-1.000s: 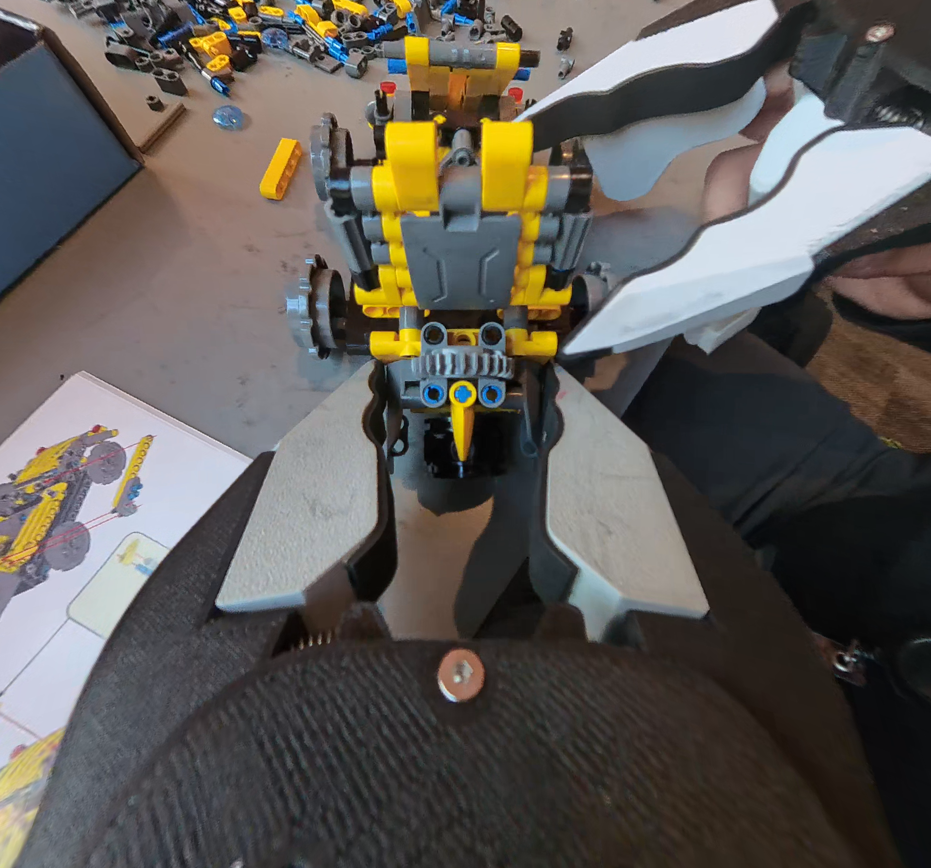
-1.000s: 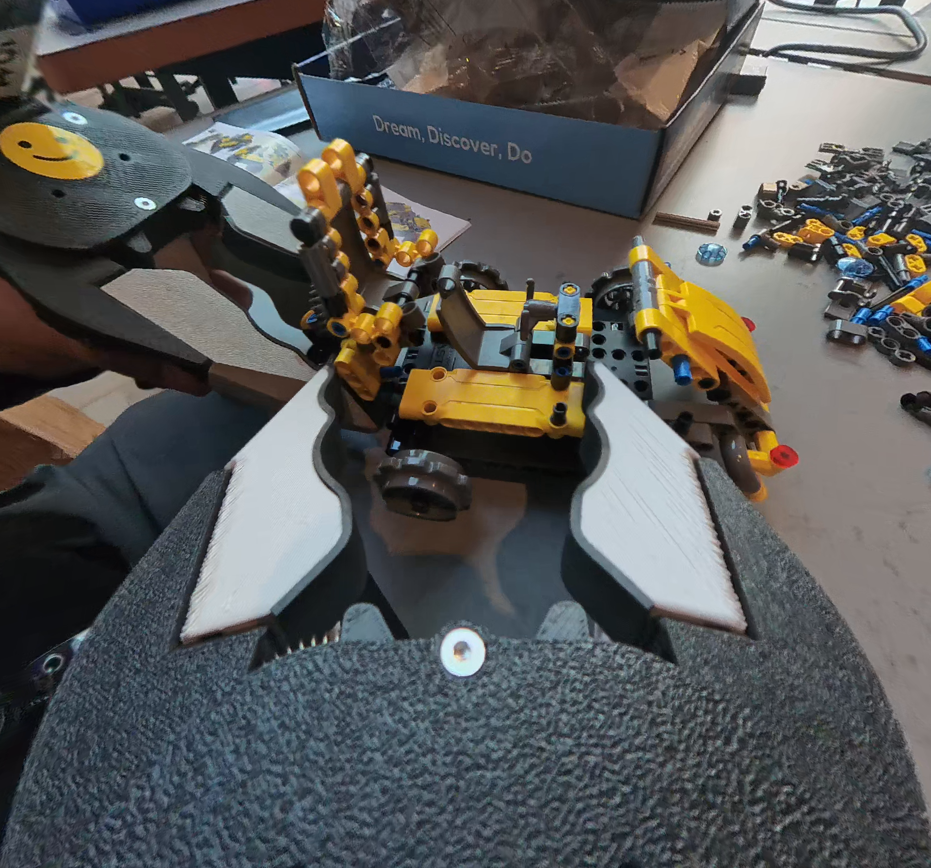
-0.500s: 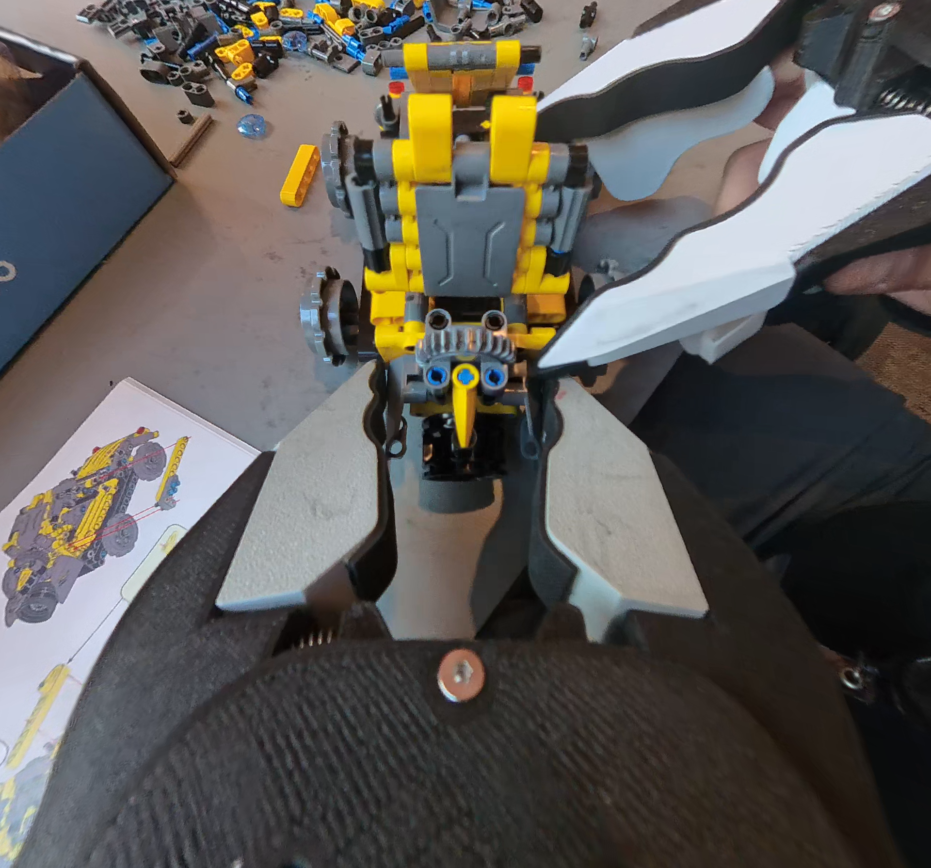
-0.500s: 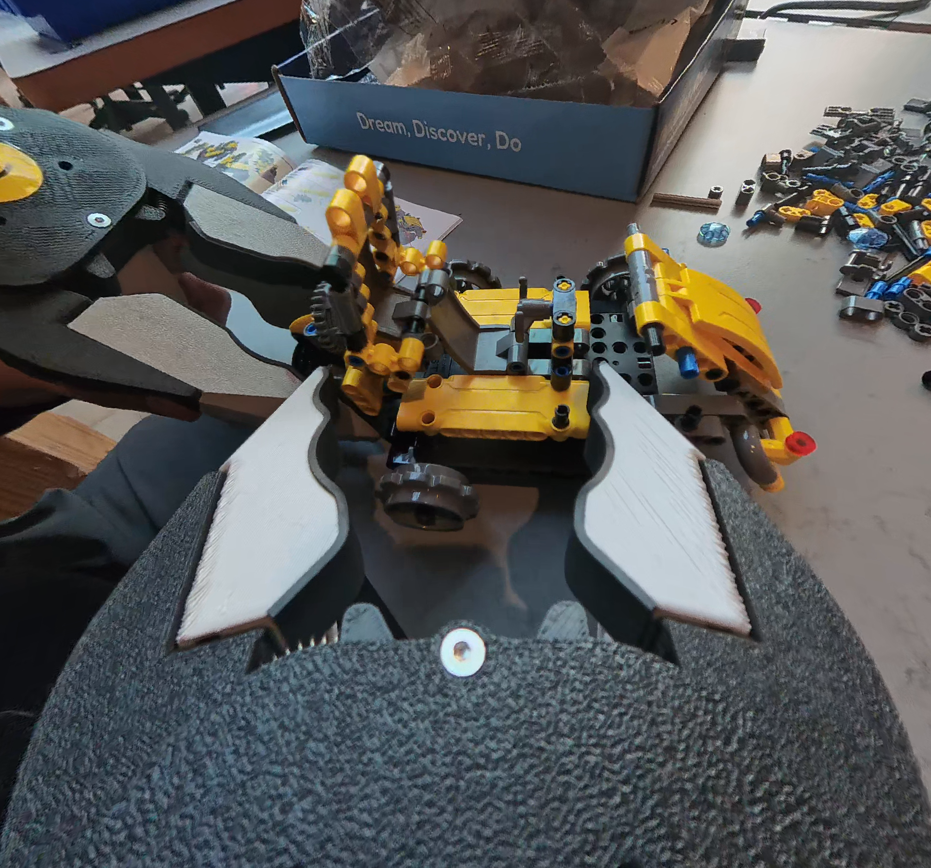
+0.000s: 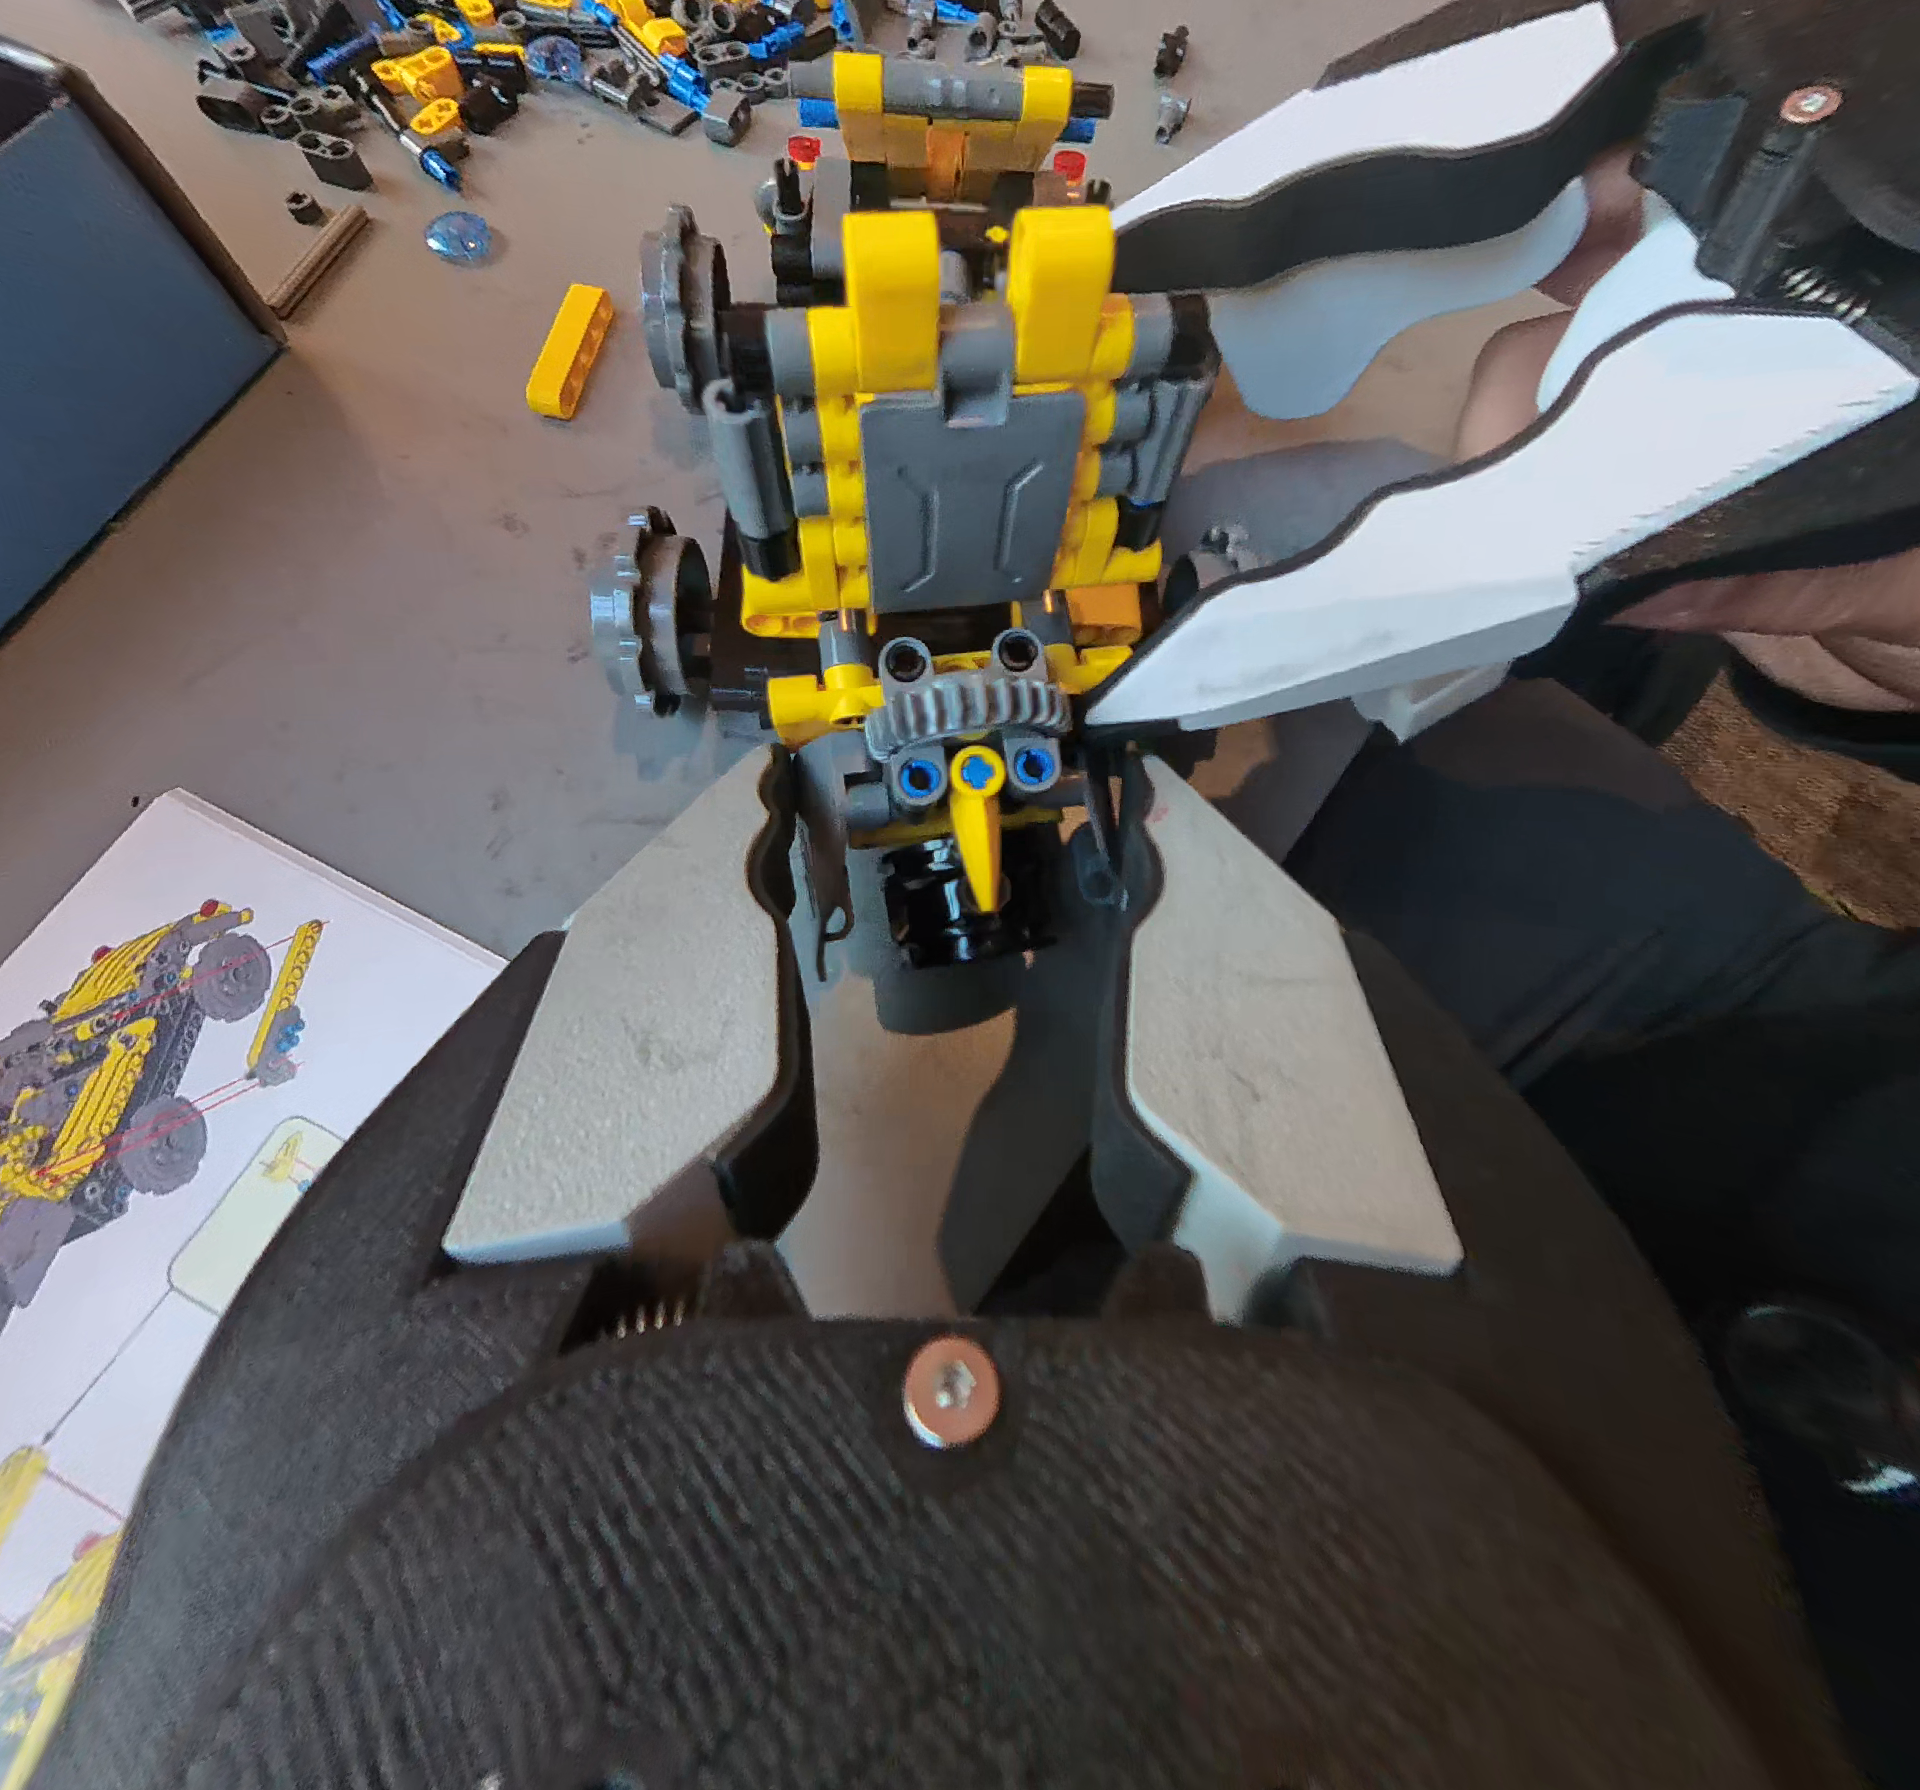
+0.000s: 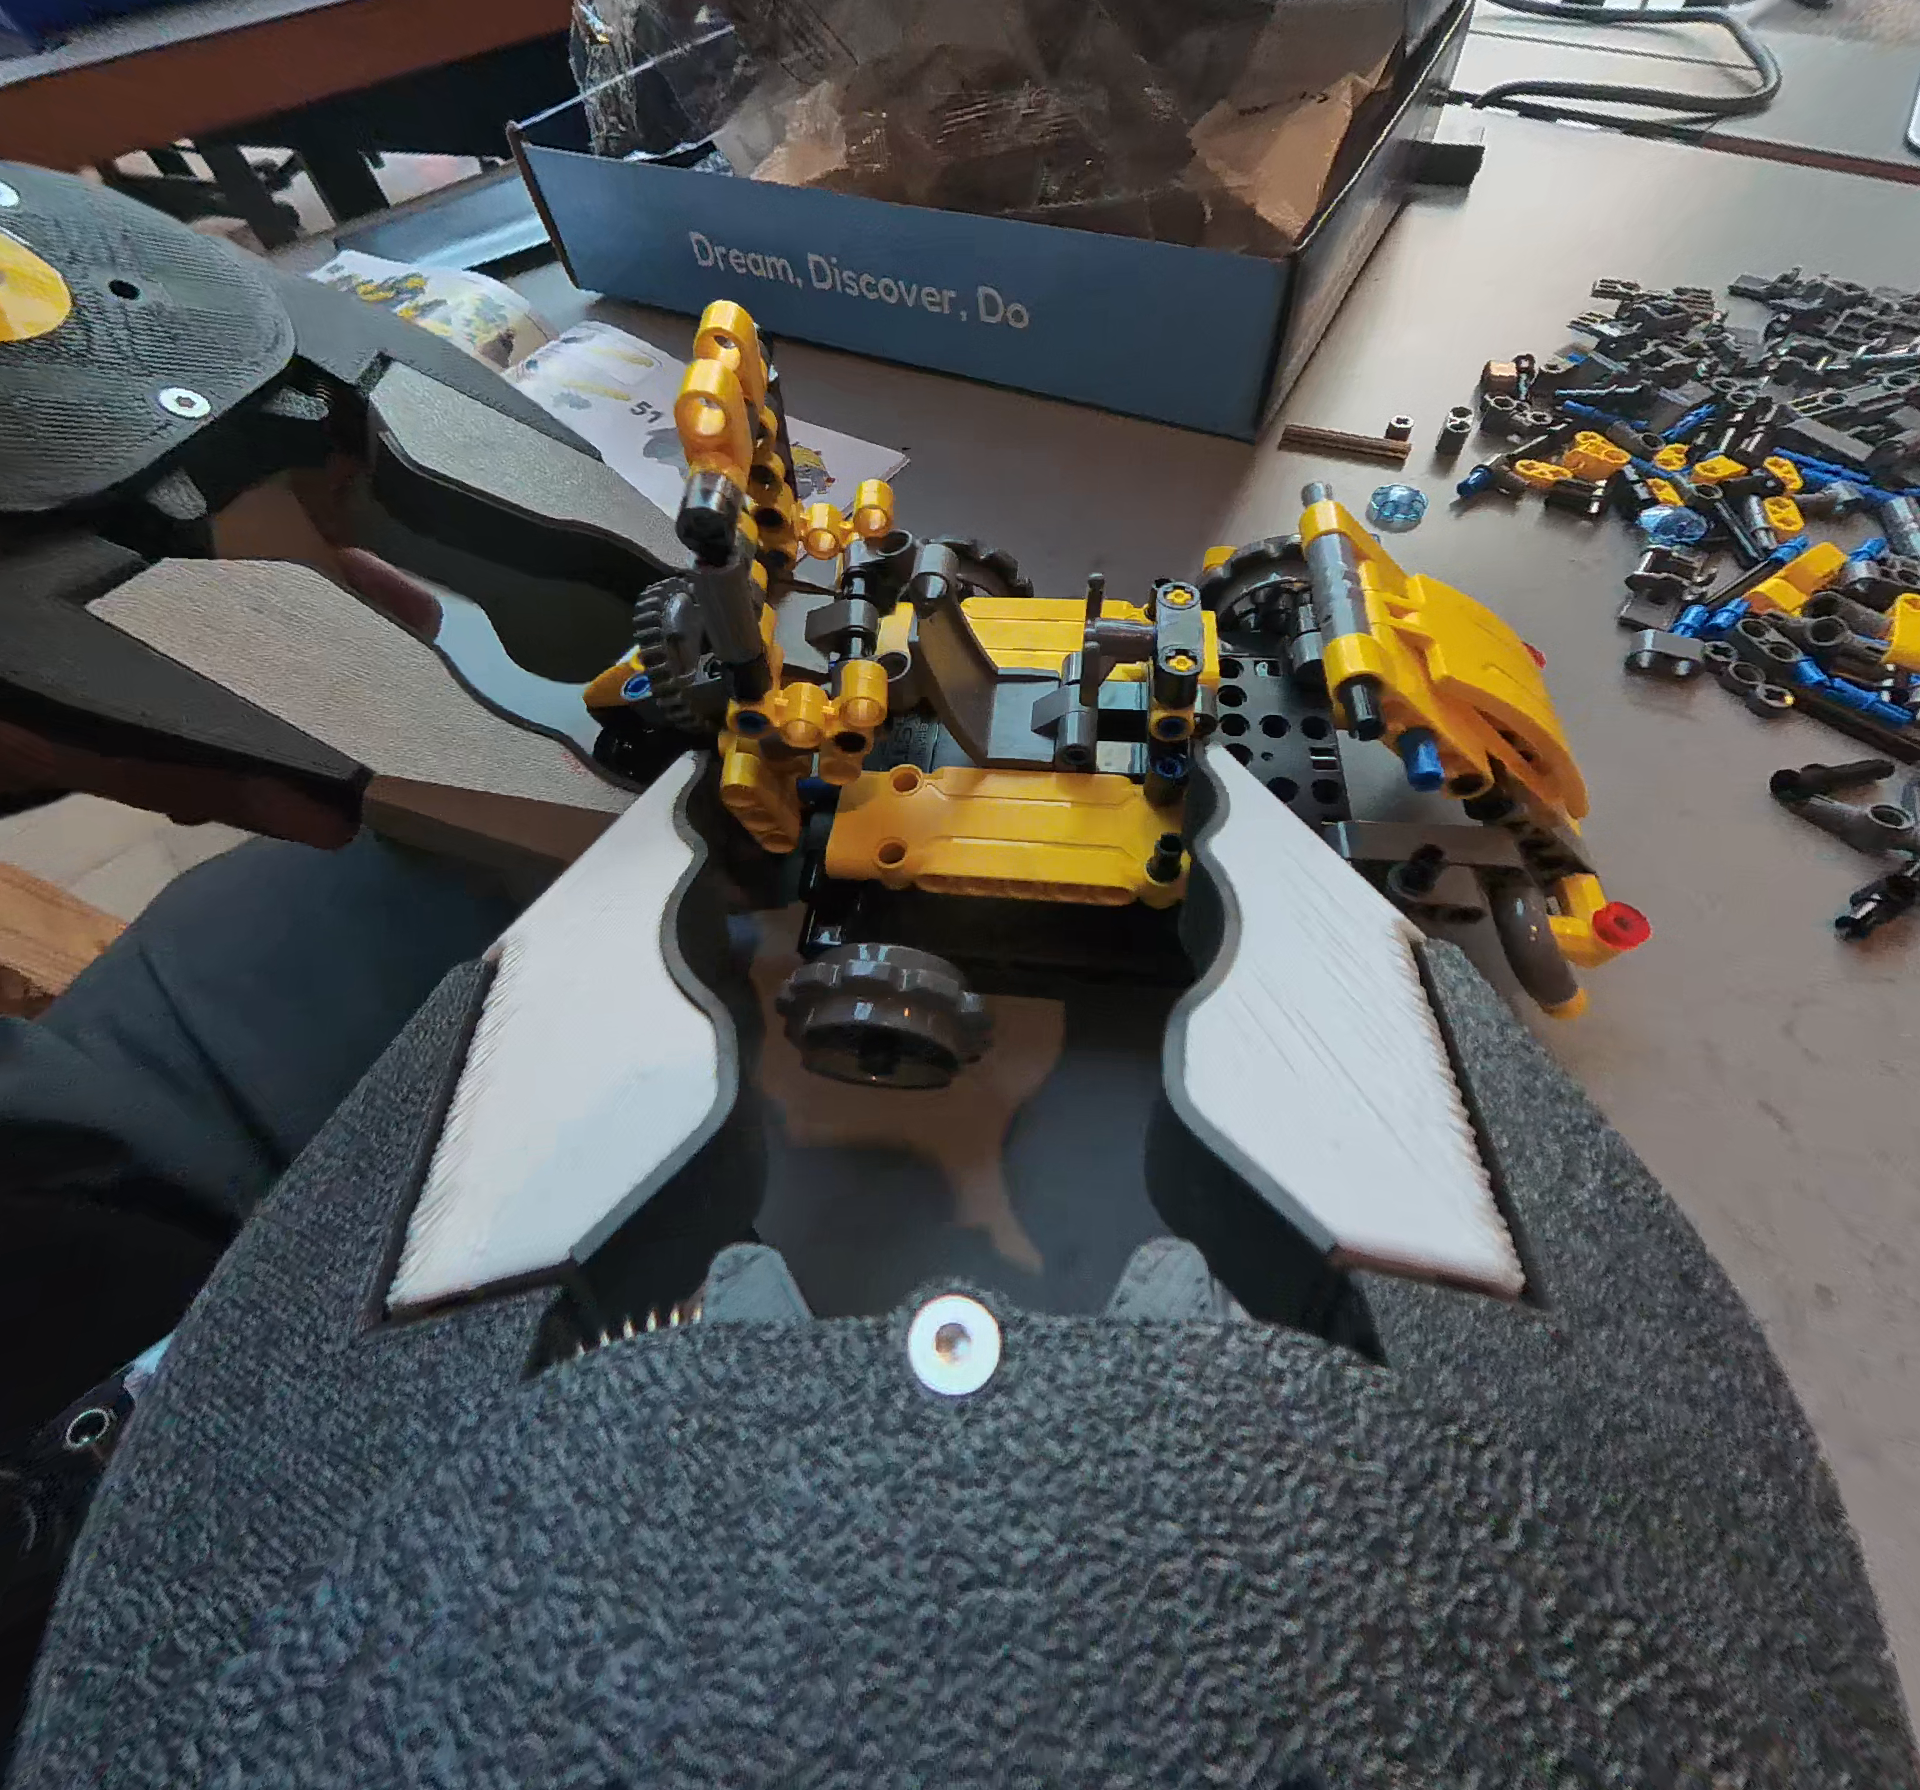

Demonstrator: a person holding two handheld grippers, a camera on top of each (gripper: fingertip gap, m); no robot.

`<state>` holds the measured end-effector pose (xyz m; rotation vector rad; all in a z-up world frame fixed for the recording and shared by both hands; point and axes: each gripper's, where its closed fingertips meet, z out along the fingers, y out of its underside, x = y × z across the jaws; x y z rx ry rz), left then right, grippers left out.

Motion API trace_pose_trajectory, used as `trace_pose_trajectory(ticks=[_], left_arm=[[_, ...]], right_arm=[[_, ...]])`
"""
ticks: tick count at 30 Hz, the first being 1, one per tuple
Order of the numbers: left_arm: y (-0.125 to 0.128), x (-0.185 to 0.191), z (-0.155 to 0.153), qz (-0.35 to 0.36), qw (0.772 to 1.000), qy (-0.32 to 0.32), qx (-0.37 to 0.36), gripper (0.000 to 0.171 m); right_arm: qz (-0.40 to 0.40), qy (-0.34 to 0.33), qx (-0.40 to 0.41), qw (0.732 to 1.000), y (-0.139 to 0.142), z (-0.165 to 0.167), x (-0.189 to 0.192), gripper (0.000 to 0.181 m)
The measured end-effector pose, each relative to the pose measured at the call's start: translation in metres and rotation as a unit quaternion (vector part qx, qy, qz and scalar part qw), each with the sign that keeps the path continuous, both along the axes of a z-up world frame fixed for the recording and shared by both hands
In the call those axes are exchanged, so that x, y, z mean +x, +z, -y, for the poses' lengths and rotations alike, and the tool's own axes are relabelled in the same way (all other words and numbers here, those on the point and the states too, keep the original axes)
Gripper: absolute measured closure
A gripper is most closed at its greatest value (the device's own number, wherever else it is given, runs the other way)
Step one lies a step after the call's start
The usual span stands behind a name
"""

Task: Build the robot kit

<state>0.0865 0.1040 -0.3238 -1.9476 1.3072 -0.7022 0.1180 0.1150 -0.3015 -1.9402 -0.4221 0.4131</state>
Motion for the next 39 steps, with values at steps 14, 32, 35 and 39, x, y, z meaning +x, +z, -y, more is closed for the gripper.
trace_pose_trajectory(ticks=[14,32,35,39], left_arm=[[0.005,-0.009,0.01,0.014,0.993,-0.111,-0.042,0.105],[0.013,-0.013,-0.007,0.02,0.985,-0.168,-0.031,0.128],[0.013,-0.016,-0.006,0.002,0.98,-0.201,-0.013,0.128],[0.015,-0.018,-0.002,-0.007,0.972,-0.237,-0.001,0.129]], right_arm=[[-0.02,-0.009,0.006,1.0,0.001,-0.002,0.005,0.098],[0.038,0.036,-0.028,0.998,0.002,0.013,0.03,0.119],[0.062,0.04,-0.045,0.996,-0.008,0.015,0.033,0.111],[0.079,0.103,-0.035,0.991,-0.008,0.014,0.031,0.123]])
